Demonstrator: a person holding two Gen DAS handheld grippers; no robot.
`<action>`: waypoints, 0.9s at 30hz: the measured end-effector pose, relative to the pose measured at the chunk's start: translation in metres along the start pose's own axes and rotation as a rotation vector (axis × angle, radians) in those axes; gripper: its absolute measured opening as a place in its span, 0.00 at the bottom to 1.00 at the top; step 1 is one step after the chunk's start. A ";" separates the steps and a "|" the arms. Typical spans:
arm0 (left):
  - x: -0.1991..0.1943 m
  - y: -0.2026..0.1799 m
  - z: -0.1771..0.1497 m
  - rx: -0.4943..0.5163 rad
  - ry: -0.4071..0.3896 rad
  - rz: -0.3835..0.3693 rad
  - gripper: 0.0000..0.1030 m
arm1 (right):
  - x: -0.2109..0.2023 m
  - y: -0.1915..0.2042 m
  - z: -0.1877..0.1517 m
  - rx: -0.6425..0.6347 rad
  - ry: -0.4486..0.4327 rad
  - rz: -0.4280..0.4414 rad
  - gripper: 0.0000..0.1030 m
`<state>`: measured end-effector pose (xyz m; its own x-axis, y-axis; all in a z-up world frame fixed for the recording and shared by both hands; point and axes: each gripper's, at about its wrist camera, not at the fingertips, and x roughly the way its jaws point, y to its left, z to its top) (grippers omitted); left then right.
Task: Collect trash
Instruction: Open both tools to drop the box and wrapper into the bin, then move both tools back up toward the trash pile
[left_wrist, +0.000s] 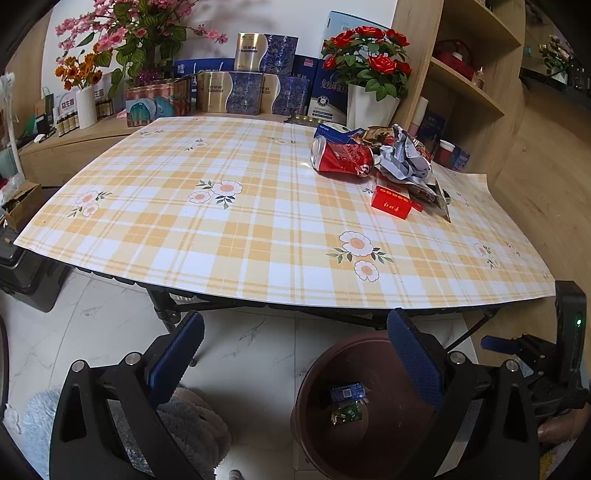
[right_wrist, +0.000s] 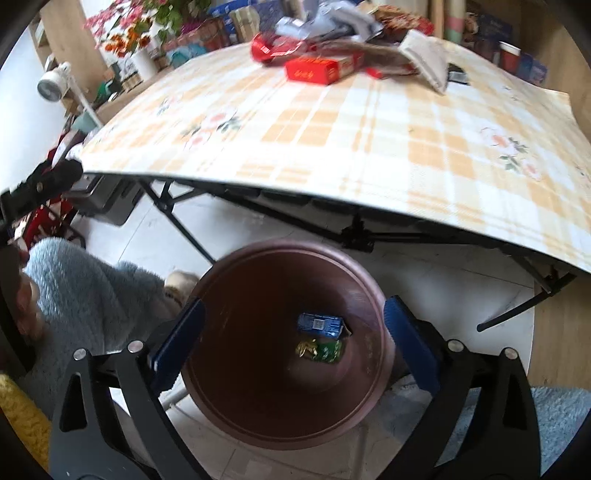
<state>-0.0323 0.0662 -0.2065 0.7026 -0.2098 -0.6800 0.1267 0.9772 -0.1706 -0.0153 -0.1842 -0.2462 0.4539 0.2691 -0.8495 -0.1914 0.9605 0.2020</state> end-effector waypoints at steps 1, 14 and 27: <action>0.001 0.000 0.000 0.000 0.002 0.000 0.94 | -0.002 -0.003 0.001 0.012 -0.008 -0.004 0.93; 0.010 0.003 -0.003 -0.021 0.035 0.011 0.94 | -0.017 -0.021 0.004 0.113 -0.101 -0.029 0.94; 0.031 -0.004 -0.006 0.007 0.111 0.029 0.94 | -0.012 -0.035 0.006 0.190 -0.091 -0.051 0.94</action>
<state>-0.0153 0.0554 -0.2316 0.6240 -0.1832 -0.7597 0.1124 0.9831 -0.1447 -0.0090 -0.2208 -0.2403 0.5373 0.2167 -0.8151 -0.0024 0.9668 0.2554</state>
